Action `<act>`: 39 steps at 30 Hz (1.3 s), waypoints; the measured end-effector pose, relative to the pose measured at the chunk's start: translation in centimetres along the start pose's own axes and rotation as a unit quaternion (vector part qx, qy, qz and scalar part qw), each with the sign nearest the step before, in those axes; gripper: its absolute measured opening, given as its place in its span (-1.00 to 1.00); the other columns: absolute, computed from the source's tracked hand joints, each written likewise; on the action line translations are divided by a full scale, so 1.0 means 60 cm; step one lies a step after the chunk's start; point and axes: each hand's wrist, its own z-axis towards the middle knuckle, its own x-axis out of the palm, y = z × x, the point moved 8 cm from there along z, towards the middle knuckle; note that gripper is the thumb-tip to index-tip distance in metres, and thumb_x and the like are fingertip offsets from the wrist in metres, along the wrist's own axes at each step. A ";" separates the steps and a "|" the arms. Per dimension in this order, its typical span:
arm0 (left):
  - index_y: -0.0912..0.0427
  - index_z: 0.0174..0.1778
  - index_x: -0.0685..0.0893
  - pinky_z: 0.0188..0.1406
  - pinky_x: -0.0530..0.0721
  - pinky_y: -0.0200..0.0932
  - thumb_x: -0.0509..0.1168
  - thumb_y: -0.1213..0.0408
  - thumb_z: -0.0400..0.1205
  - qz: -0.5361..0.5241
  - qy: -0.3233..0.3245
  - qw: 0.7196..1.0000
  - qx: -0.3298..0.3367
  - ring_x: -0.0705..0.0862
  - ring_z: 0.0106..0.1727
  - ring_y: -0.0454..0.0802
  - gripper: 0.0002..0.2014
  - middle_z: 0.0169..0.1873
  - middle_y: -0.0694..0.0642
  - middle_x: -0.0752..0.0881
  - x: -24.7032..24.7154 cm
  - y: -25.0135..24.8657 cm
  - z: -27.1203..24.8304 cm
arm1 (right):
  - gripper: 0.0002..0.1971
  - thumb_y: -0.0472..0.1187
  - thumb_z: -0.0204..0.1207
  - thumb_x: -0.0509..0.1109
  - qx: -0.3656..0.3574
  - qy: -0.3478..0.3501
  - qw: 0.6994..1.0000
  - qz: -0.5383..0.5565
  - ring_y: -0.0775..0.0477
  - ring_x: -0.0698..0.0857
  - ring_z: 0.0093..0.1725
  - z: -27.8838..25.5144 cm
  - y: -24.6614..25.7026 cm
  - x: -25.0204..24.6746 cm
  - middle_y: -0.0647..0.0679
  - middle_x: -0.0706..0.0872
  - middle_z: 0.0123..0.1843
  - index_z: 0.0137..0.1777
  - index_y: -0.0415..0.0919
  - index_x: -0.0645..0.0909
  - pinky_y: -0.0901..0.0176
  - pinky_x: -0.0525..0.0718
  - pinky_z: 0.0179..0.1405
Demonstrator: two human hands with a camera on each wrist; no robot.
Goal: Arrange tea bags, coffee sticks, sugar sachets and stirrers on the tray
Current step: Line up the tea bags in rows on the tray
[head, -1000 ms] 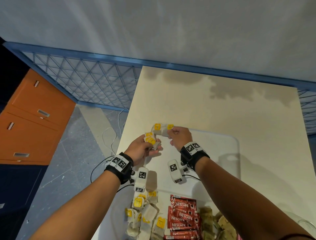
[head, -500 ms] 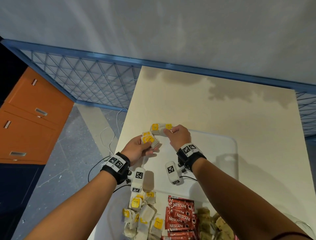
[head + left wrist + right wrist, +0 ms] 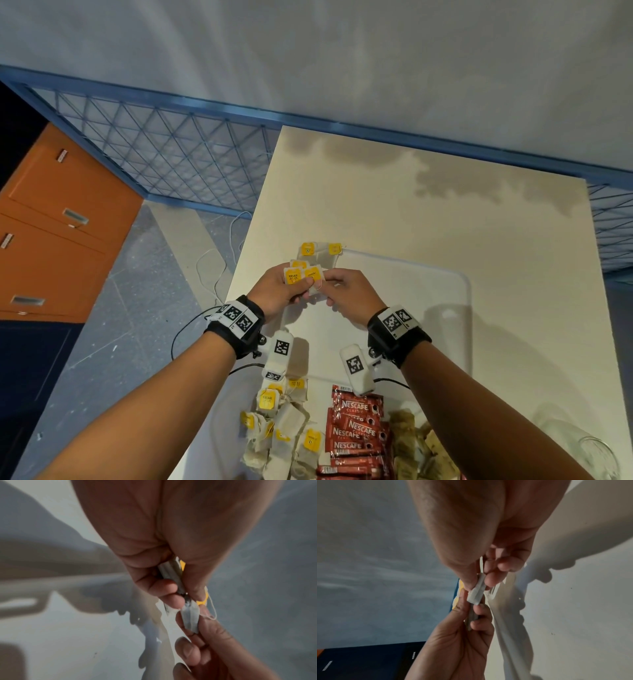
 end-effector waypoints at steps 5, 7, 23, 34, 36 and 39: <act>0.21 0.08 0.69 -0.36 0.59 -0.24 0.40 0.22 0.69 0.021 -0.013 1.000 0.005 0.71 -0.37 -0.09 -0.85 -0.32 0.11 0.80 0.004 -0.004 -0.002 | -0.89 -0.06 0.57 0.50 -0.002 -0.073 0.997 -0.004 0.10 0.69 -0.36 0.011 -0.011 -0.030 0.10 0.80 -0.26 -0.06 -0.04 0.83 0.07 0.60 -0.25; 0.29 0.15 0.67 -0.30 0.66 -0.17 0.35 0.07 0.70 -0.010 -0.020 1.000 -0.019 0.78 -0.26 0.04 -0.68 -0.13 0.22 0.85 0.005 0.002 0.000 | -0.89 -0.11 0.60 0.49 -0.001 -0.105 0.994 -0.012 0.11 0.69 -0.36 0.017 -0.007 -0.049 0.11 0.80 -0.29 -0.07 -0.07 0.84 0.13 0.59 -0.27; 0.36 0.14 0.70 -0.48 0.68 -0.24 0.12 0.56 0.75 -0.136 -0.021 0.987 -0.081 0.78 -0.39 0.03 -0.76 -0.19 0.31 0.76 0.013 0.007 -0.007 | -0.71 0.00 0.54 0.53 0.095 -0.234 0.953 -0.169 -0.11 0.76 -0.13 0.053 -0.022 -0.110 0.13 0.77 -0.27 -0.38 -0.02 0.63 0.04 0.76 -0.03; 0.33 0.07 0.74 -0.24 0.80 -0.18 0.16 0.54 0.74 -0.212 0.027 0.973 -0.089 0.69 0.00 0.31 -0.77 -0.03 0.44 0.63 0.023 -0.004 -0.018 | -0.75 0.13 0.55 0.50 0.091 -0.238 0.951 -0.173 -0.13 0.74 -0.07 0.051 -0.011 -0.099 0.12 0.72 -0.20 -0.18 0.02 0.59 -0.03 0.74 0.01; 0.34 0.06 0.75 -0.25 0.80 -0.17 0.20 0.53 0.74 -0.216 0.020 0.972 -0.094 0.75 -0.05 0.29 -0.79 -0.06 0.42 0.67 0.020 -0.002 -0.017 | -0.77 0.10 0.59 0.48 0.068 -0.243 0.958 -0.137 -0.09 0.73 -0.06 0.043 -0.003 -0.096 0.17 0.65 -0.21 0.03 0.00 0.57 0.02 0.70 0.04; 0.40 0.11 0.72 -0.28 0.81 -0.16 0.22 0.52 0.73 -0.215 0.005 0.971 -0.104 0.85 -0.14 0.21 -0.83 -0.07 0.39 0.73 0.015 0.006 -0.012 | -0.82 0.03 0.62 0.45 0.010 -0.229 0.966 -0.115 -0.01 0.71 -0.15 0.030 0.012 -0.082 0.13 0.66 -0.20 0.13 0.06 0.56 -0.03 0.73 -0.01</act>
